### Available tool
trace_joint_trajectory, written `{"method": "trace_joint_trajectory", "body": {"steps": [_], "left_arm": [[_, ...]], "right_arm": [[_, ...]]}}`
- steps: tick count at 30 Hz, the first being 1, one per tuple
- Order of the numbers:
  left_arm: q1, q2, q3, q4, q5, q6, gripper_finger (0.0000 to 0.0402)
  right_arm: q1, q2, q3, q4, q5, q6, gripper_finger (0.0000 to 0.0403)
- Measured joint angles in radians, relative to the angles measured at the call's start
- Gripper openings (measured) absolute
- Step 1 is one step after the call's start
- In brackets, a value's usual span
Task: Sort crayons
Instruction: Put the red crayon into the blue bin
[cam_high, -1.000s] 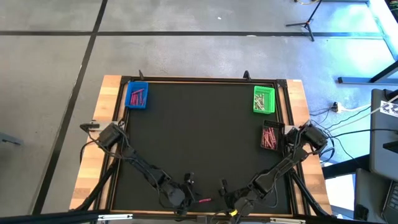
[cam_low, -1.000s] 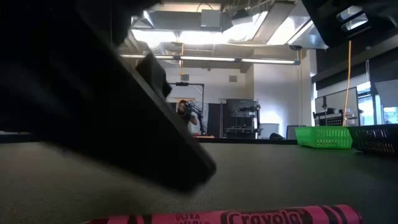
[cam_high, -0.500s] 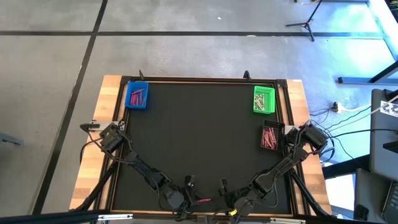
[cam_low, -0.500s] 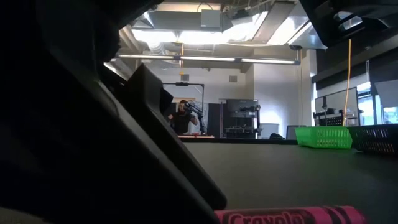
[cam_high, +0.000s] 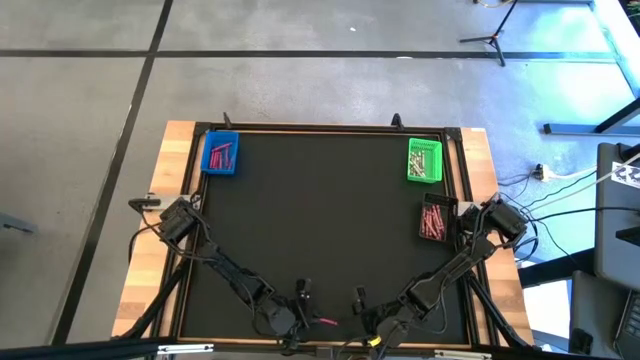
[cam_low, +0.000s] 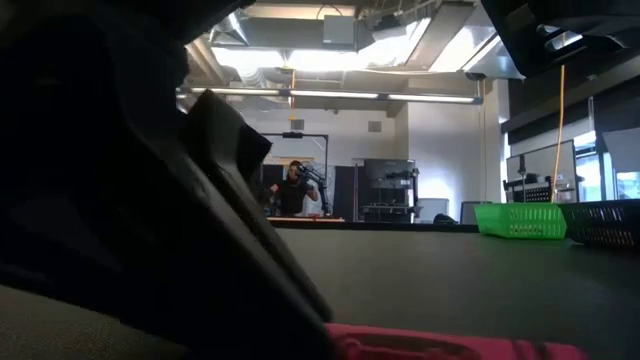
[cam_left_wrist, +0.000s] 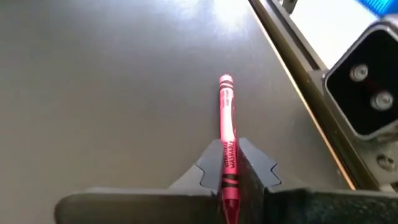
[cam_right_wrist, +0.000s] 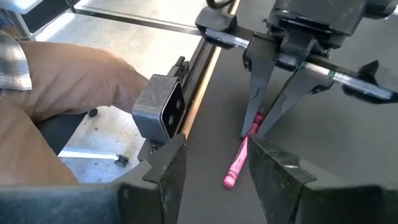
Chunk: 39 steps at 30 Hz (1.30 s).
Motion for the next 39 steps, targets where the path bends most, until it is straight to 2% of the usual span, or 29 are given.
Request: {"method": "trace_joint_trajectory", "body": {"steps": [5,10,14,19,23,26,30,32,39], "left_arm": [[-0.009,-0.079,-0.004,-0.091,-0.025,0.004,0.0014],[-0.029,-0.235,-0.003,-0.396,-0.176,-0.087,0.0013],[-0.031,-0.373,-0.003,-0.723,-0.305,-0.25,0.0013],[-0.025,-0.508,-0.002,-1.161,-0.461,-0.524,0.0013],[0.0,-0.586,-0.004,-1.484,-0.51,-0.772,0.0012],[0.028,-0.626,-0.022,-1.651,-0.526,-0.922,0.0012],[0.096,-0.671,-0.079,-1.72,-0.527,-0.993,0.0012],[0.148,-0.702,-0.126,-1.718,-0.508,-0.993,0.0012],[0.344,-0.845,-0.325,-1.704,-0.403,-0.943,0.0012]], "right_arm": [[0.0,0.0,0.0,0.0,-0.001,0.0,0.017],[0.0,0.0,0.0,0.002,-0.002,0.0,0.017],[0.0,0.0,0.0,0.007,0.002,0.0,0.017],[-0.001,0.0,0.0,0.007,0.059,0.0,0.017],[-0.003,0.0,0.0,0.007,0.086,0.0,0.017],[-0.008,0.0,0.0,0.007,0.087,0.0,0.017],[-0.009,0.0,0.0,0.007,0.126,-0.001,0.017],[-0.017,0.0,0.0,0.007,0.154,-0.003,0.017],[-0.07,-0.001,0.0,-0.01,0.154,-0.004,0.017]]}}
